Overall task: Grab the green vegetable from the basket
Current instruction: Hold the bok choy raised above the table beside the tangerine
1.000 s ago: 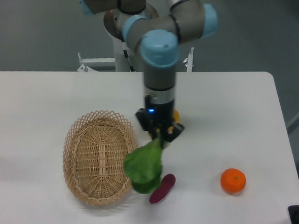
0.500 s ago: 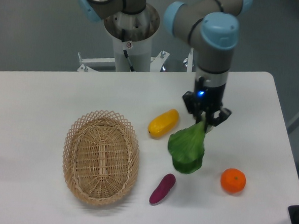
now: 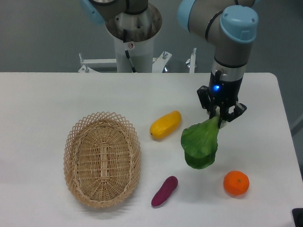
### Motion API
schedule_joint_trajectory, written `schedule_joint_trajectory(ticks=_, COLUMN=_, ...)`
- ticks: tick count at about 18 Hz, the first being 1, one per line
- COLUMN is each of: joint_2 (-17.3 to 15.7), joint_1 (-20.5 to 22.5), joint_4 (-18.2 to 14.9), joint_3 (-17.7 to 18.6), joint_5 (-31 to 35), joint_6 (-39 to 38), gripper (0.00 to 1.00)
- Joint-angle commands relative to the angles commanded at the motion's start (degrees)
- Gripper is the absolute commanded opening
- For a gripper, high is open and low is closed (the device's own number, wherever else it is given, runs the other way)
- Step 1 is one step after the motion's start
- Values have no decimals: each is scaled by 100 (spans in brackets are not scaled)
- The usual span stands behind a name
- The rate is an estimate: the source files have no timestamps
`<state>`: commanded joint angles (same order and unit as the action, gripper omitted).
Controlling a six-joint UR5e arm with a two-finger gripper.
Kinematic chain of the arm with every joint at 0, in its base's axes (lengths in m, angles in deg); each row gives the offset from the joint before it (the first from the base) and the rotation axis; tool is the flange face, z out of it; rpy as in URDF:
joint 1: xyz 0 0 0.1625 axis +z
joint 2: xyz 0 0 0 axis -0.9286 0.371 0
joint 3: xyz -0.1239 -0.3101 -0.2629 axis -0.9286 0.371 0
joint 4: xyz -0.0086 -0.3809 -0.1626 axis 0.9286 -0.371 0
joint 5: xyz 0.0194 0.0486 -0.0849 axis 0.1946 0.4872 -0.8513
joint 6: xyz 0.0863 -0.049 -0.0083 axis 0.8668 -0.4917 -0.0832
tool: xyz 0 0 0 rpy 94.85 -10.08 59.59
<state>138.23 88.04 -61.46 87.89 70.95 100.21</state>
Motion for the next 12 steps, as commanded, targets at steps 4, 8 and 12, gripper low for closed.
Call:
schedule_joint_trajectory(ticks=4, joint_2=0, joint_1=44, joint_4=0, joint_3=0, joint_5=-97, joint_6=0, gripper=33)
schedule_joint_trajectory(ticks=8, joint_2=0, joint_1=44, joint_4=9, joint_3=0, joint_5=-97, joint_6=0, gripper=33)
schedule_joint_trajectory(ticks=12, joint_2=0, joint_1=44, joint_4=9, joint_3=-17, joint_5=-97, joint_6=0, gripper=33)
